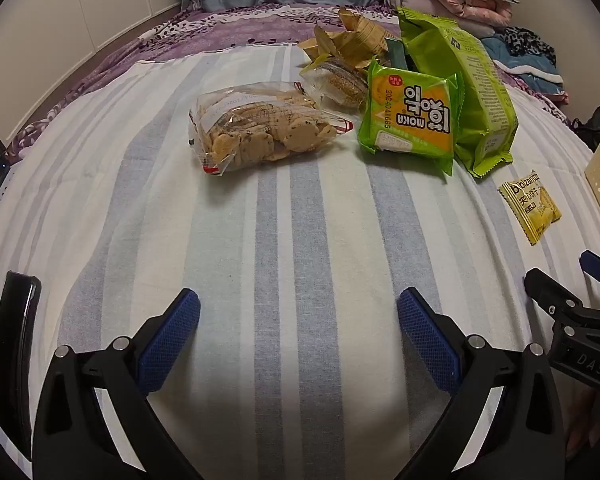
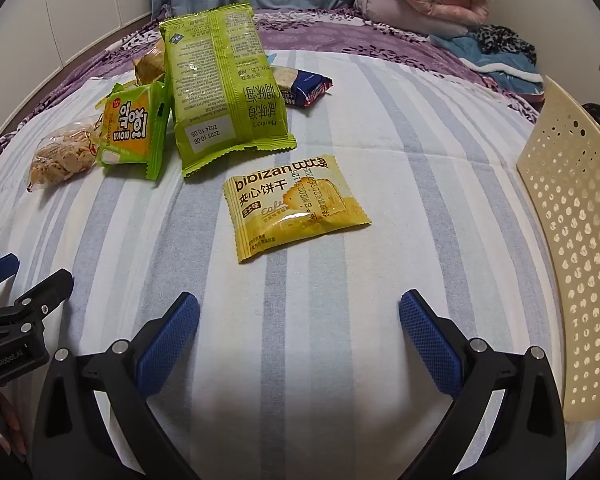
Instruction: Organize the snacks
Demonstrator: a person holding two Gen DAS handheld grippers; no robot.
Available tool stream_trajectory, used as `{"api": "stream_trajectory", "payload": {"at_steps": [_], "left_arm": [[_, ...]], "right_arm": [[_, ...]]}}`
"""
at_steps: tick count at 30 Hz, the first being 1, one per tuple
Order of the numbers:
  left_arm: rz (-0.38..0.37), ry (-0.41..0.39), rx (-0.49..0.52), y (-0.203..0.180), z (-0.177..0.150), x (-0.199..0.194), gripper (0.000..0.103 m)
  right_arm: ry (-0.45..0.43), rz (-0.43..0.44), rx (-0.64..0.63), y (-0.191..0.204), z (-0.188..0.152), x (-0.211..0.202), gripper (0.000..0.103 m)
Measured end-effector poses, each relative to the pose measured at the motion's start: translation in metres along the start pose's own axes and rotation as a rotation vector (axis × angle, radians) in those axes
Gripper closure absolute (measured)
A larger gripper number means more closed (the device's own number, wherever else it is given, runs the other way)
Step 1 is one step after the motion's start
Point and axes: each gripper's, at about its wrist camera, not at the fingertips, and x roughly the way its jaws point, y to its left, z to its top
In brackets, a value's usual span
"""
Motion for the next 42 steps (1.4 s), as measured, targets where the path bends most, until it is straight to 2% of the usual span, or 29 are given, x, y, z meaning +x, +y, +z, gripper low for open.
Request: {"api": "stream_trajectory", "payload": {"at_steps": [42], "left_arm": [[-0.002, -0.007, -0.001, 0.0005, -0.0008, 0.0001, 0.002]], "right_arm": [[-0.003, 0.000, 0.000, 0.0001, 0.0002, -0.0004, 0.005]]}}
